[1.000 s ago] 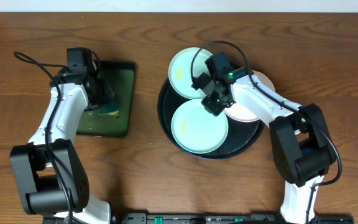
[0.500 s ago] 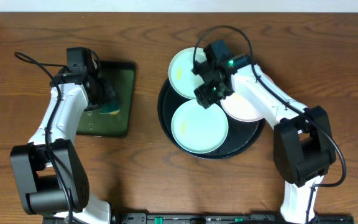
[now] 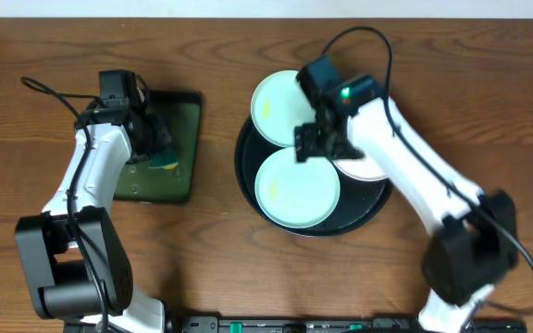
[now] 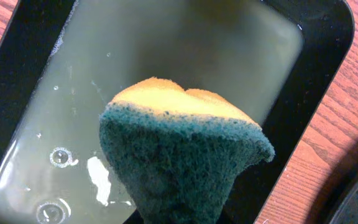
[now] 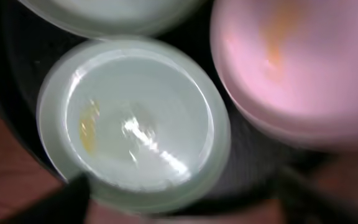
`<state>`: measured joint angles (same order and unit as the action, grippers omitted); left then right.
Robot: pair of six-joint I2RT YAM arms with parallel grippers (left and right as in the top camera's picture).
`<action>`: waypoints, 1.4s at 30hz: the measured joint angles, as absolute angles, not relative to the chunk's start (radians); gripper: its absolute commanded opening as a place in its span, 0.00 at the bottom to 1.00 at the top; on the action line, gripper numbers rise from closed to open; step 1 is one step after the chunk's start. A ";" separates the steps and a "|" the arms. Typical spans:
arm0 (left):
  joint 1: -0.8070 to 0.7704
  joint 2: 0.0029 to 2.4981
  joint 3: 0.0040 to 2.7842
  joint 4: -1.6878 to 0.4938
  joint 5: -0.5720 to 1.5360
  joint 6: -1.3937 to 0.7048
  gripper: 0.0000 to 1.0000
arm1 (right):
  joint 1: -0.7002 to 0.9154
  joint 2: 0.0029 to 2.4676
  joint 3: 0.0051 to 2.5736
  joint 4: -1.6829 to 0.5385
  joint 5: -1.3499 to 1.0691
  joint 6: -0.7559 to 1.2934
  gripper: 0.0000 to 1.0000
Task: Clean dirty plates on tray and stack at the side
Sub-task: 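Hold the lower green plate rim steady with the right gripper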
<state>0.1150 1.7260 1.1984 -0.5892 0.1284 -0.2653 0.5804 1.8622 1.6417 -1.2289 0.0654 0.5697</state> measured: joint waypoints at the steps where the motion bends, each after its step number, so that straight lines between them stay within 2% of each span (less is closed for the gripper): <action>1: 0.115 1.726 1.198 -0.589 0.128 -0.266 0.08 | 0.613 1.828 1.628 -1.244 0.103 0.611 0.99; 6: 0.115 1.726 1.198 -0.586 0.128 -0.266 0.08 | 0.773 1.691 1.493 -1.185 0.230 0.788 0.99; 8: 0.115 1.726 1.198 -0.586 0.128 -0.265 0.08 | 0.795 1.684 1.427 -1.151 0.245 0.825 0.75; 9: 0.115 1.726 1.198 -0.586 0.128 -0.266 0.08 | 0.796 1.686 1.391 -1.123 0.246 0.841 0.71; 13: 0.115 1.726 1.198 -0.586 0.128 -0.266 0.08 | 0.759 1.707 1.262 -1.048 0.231 0.886 0.63; 19: 0.115 1.726 1.198 -0.587 0.128 -0.265 0.08 | 0.644 1.708 1.169 -0.913 0.156 0.850 0.64; 23: 0.115 1.726 1.198 -0.587 0.128 -0.265 0.08 | 0.593 1.708 1.077 -0.784 0.085 0.792 0.56; 28: 0.115 1.726 1.198 -0.587 0.128 -0.266 0.08 | 0.545 1.708 1.016 -0.757 0.038 0.759 0.50; 31: 0.115 1.726 1.198 -0.587 0.128 -0.266 0.08 | 0.532 1.708 1.016 -0.744 0.031 0.744 0.41; 38: 0.115 1.726 1.198 -0.587 0.128 -0.265 0.08 | 0.530 1.731 1.016 -0.715 0.020 0.728 0.40; 39: 0.115 1.726 1.198 -0.587 0.128 -0.266 0.08 | 0.530 1.744 1.016 -0.709 0.018 0.727 0.38; 41: 0.115 1.726 1.198 -0.587 0.128 -0.266 0.08 | 0.530 1.776 1.016 -0.697 0.016 0.719 0.25; 42: 0.115 1.726 1.198 -0.587 0.128 -0.266 0.08 | 0.530 1.786 1.021 -0.692 0.011 0.721 0.25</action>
